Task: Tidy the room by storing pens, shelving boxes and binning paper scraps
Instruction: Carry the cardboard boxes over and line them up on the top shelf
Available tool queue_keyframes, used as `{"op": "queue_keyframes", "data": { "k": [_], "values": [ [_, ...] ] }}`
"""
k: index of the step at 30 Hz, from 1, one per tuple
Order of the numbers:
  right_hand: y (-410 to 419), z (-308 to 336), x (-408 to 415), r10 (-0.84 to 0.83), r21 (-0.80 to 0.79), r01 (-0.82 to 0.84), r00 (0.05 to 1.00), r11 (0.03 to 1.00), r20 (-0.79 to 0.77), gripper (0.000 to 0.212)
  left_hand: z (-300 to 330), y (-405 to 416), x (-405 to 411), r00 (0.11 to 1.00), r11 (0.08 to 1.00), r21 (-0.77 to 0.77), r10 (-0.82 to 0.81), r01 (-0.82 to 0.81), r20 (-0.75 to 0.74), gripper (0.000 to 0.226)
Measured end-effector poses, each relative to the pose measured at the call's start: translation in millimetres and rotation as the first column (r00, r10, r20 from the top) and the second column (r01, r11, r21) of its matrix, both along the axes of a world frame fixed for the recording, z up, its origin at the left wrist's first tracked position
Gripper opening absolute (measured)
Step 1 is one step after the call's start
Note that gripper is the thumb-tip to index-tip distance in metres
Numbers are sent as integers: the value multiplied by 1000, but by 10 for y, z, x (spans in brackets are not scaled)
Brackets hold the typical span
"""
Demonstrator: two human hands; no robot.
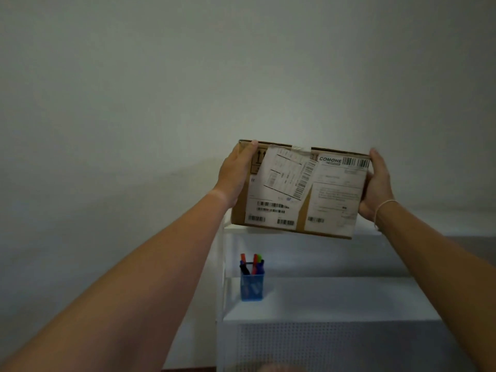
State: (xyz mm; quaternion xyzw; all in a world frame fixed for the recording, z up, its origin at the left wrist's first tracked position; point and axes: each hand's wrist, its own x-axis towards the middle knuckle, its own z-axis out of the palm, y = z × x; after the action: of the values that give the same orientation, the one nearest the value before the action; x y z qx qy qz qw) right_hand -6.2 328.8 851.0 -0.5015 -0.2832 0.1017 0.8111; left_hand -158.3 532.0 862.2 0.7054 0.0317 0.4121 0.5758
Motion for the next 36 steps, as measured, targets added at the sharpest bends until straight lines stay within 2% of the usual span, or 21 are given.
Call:
{"op": "queue_keyframes", "data": {
  "k": [5, 9, 12, 16, 20, 24, 27, 30, 32, 34, 36],
  "values": [
    [407, -110, 81, 15, -16, -16, 1000, 1000, -16, 61, -191, 286, -58, 998, 998, 8, 61, -60, -17, 53],
    [565, -188, 156, 6, -86, -5, 1000, 996, 3, 67, -404, 462, -13, 978, 984, 94, 165, -153, -129, 55],
    [652, -323, 245, -70, -109, 72, 997, 991, 25, 67, -522, 554, 36, 971, 984, 113, 156, -137, -179, 49],
    [745, -378, 246, -177, -168, 184, 983, 969, 57, 56, -586, 593, 121, 979, 984, 116, 148, -132, -143, 41],
    [802, -333, 265, -251, -257, 267, 963, 929, 93, 72, -582, 645, 204, 973, 981, 109, 178, -163, -144, 40],
    [849, -327, 346, -295, -334, 315, 949, 889, 110, 67, -575, 694, 282, 976, 985, 85, 158, -147, -149, 38],
    [878, -292, 428, -347, -365, 386, 922, 847, 169, 63, -558, 726, 334, 985, 996, 16, 89, -88, -147, 32],
    [889, -280, 500, -388, -395, 450, 892, 801, 231, 63, -588, 715, 369, 988, 994, 10, 108, -107, -108, 30],
    [882, -291, 534, -382, -391, 442, 896, 807, 225, 65, -610, 686, 395, 989, 992, 5, 125, -125, -84, 35],
    [843, -297, 529, -337, -369, 376, 926, 850, 168, 65, -585, 657, 403, 982, 984, -17, 177, -179, -65, 58],
    [760, -323, 514, -290, -339, 313, 950, 887, 117, 65, -522, 597, 390, 966, 967, -15, 253, -254, -45, 69]
  ]
}}
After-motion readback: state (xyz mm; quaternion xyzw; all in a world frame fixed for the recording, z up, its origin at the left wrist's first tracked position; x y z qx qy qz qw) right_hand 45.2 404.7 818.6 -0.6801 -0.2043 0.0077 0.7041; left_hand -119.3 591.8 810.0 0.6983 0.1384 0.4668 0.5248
